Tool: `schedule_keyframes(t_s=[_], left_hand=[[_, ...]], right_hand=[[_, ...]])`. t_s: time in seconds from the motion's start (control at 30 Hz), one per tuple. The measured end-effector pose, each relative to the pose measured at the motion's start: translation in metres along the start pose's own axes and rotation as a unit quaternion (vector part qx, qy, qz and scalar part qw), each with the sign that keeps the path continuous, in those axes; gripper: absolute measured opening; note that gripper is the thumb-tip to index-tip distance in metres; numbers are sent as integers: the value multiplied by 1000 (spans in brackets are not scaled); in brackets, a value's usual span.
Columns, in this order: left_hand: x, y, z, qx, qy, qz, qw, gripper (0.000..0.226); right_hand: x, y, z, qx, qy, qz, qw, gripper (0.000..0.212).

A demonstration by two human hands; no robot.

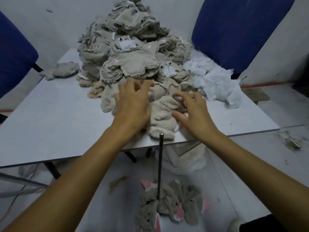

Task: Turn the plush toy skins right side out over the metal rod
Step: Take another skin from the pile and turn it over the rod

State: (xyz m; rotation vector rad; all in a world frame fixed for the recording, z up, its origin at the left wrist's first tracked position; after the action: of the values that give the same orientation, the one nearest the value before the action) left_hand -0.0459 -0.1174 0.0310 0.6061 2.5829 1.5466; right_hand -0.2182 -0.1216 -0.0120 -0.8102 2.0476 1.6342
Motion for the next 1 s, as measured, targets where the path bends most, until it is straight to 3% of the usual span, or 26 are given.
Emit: schedule_keyframes(t_s=[0.03, 0.1, 0.17, 0.2, 0.3, 0.43, 0.6, 0.73, 0.87, 1.0], left_hand=[[13, 1, -2, 18, -81, 28, 996, 41], [28, -13, -4, -77, -171, 92, 978, 29], [22, -36, -3, -207, -143, 122, 960, 29], [18, -42, -3, -229, -124, 124, 957, 32], [24, -50, -7, -221, -120, 132, 959, 33], [37, -53, -13, -147, -108, 143, 973, 20], [37, -51, -11, -74, -87, 165, 980, 11], [43, -49, -7, -61, -105, 165, 979, 12], [41, -48, -8, -63, -94, 170, 979, 14], [39, -51, -10, -90, -84, 158, 980, 16]], right_hand=[[4, -2, 1, 2, 5, 12, 1000, 50], [9, -5, 2, 1, 13, 41, 999, 45], [13, -4, 2, 19, 11, 56, 998, 35], [15, -1, 1, 39, 12, 54, 998, 28], [27, 10, -2, 82, -9, 40, 996, 19], [29, 7, -1, 67, -34, 61, 995, 30], [35, 39, -4, 185, -93, 152, 966, 40], [52, 54, -14, 162, -163, 194, 954, 45], [61, 52, -14, 108, -211, 156, 959, 47], [53, 43, -10, 92, -140, 153, 974, 45]])
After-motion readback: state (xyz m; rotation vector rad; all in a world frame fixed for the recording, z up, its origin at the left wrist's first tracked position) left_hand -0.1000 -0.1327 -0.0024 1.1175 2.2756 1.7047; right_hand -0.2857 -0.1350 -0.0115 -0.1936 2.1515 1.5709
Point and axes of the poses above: each hand's wrist, its own z-axis away from the middle knuckle, its own y-axis out of the back of the hand, x = y × z, the point moved 7 cm from there along -z, towards the middle knuckle, and after that the axes turned 6 degrees about -y, right-handed, at the moved point
